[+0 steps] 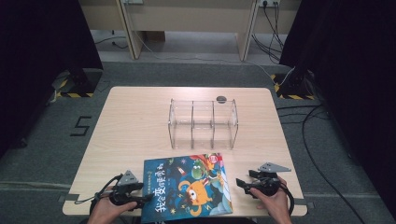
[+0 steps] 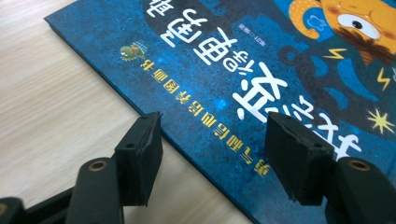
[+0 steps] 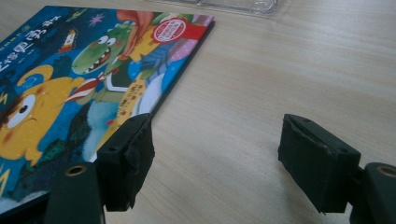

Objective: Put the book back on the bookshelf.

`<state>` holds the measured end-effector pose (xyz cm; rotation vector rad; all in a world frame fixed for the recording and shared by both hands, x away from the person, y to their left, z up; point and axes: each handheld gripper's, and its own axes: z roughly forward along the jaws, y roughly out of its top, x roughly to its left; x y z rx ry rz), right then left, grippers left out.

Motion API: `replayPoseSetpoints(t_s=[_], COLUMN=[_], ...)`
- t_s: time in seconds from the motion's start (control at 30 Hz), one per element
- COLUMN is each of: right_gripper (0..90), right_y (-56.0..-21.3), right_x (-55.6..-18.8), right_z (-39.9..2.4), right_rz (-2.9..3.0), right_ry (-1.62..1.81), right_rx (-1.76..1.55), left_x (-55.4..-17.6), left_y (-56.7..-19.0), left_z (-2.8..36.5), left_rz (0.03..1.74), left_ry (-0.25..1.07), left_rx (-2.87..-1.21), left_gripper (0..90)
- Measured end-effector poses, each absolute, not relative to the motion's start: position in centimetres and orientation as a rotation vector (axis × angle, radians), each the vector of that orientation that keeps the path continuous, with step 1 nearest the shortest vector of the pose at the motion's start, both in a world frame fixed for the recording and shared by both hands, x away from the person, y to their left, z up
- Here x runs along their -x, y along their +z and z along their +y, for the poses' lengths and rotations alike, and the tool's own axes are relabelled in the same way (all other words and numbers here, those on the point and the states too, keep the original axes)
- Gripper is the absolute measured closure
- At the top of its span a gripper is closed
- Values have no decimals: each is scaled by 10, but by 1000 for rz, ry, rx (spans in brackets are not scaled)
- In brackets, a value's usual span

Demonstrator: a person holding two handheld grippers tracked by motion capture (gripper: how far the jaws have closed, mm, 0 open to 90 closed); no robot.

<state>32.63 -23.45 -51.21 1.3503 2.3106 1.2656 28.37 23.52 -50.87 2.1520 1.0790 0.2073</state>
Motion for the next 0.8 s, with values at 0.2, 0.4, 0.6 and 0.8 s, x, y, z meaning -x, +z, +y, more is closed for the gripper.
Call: replayPoseSetpoints(t_s=[0.2, 0.4, 0.6, 0.8], right_gripper=[300, 310, 308, 289], right_y=[-511, -512, -513, -514], right_x=[-325, -325, -326, -326], right_z=[-234, -233, -233, -233], right_rz=[2320, 2327, 2334, 2330], right_ry=[1274, 1272, 1279, 1272], right_rx=[-1347, -1351, -1370, -1379], left_x=[-283, -283, -286, -287], left_y=[-508, -508, -508, -509], left_z=[226, 215, 211, 202], left_rz=[1062, 1041, 1029, 1004], left_ry=[181, 153, 111, 98], left_rx=[-2157, -2162, -2152, -2154], left_gripper=[361, 360, 366, 373])
